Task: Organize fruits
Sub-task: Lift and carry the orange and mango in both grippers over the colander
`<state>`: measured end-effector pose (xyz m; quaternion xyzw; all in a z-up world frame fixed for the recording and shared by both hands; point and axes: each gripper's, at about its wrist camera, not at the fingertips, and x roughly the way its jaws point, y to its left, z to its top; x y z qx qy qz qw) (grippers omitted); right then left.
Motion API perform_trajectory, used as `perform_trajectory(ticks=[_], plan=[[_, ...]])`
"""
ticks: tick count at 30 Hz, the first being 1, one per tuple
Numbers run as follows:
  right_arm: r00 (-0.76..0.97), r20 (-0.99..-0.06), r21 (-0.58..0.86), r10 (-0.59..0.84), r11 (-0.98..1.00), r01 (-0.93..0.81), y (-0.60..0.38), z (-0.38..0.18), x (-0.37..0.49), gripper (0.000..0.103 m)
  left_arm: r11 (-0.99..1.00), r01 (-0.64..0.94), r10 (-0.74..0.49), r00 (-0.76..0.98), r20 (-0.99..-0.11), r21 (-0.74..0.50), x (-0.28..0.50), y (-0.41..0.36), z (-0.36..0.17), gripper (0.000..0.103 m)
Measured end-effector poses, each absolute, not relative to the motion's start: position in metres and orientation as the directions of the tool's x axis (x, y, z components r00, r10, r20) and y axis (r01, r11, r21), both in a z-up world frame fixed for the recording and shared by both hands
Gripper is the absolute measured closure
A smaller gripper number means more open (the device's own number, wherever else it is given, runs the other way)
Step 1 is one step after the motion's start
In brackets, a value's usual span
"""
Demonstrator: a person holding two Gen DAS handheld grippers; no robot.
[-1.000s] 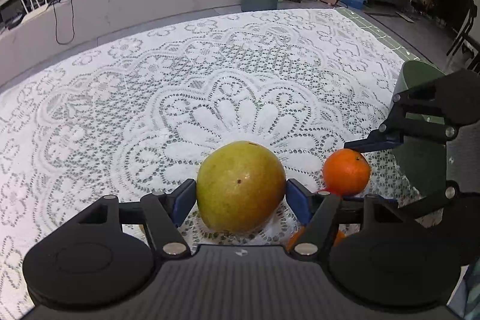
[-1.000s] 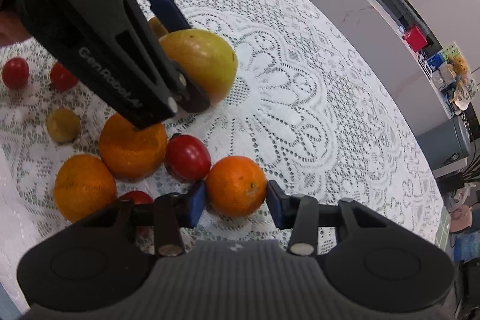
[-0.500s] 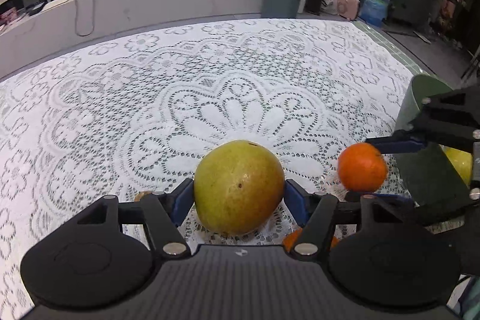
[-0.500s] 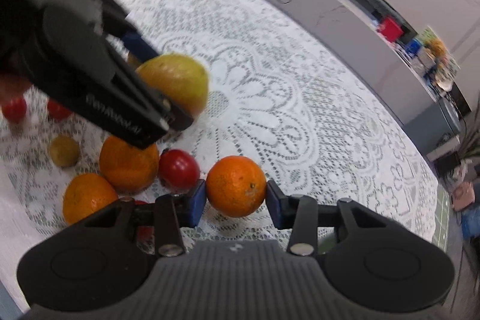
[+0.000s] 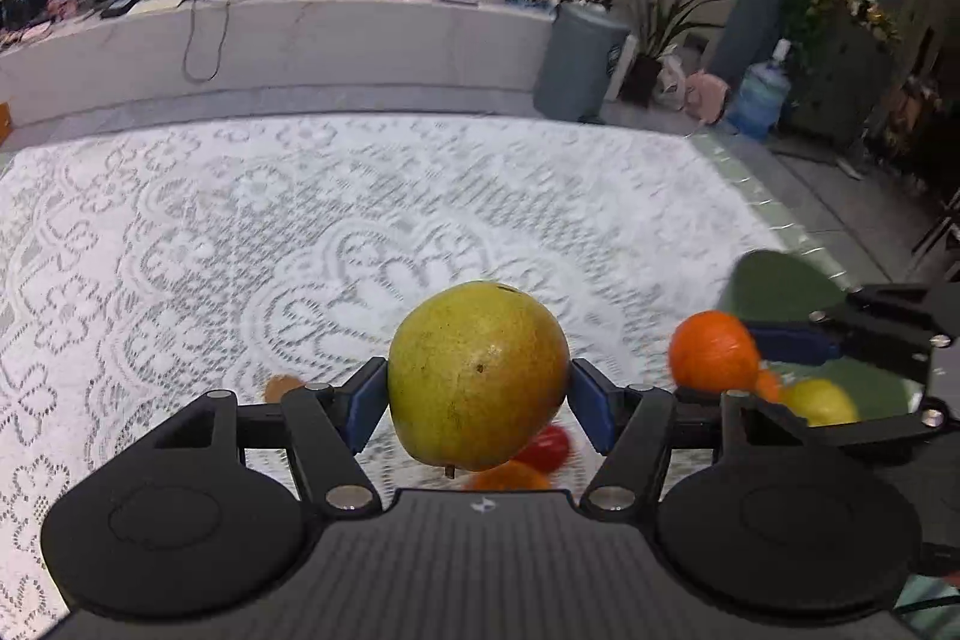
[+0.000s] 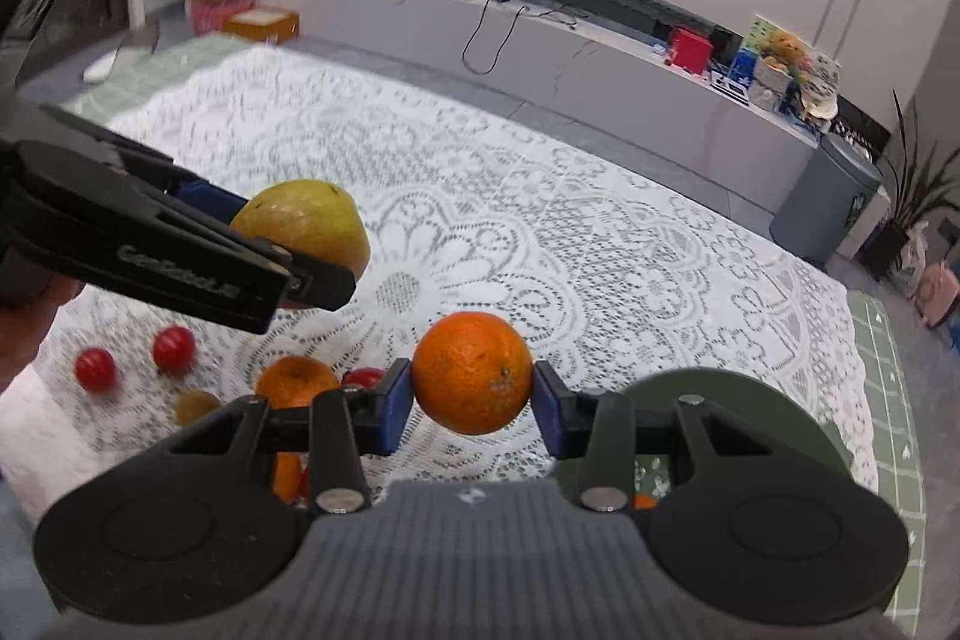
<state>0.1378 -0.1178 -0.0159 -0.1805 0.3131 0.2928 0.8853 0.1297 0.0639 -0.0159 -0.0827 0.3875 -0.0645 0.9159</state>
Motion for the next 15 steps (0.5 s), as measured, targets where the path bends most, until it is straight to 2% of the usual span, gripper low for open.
perform_trajectory(ticks=[5, 15], plan=[[0.622, -0.654, -0.054, 0.431, 0.794, -0.606, -0.153, 0.0, 0.132, 0.063, 0.966, 0.131, -0.248, 0.707, -0.662, -0.222, 0.122, 0.041, 0.011, 0.029], [0.657, -0.675, -0.051, 0.336, 0.867, -0.496, -0.237, 0.006, 0.133, 0.063, 0.93, 0.304, -0.363, 0.669, -0.649, -0.206, 0.135, -0.025, 0.032, 0.029]])
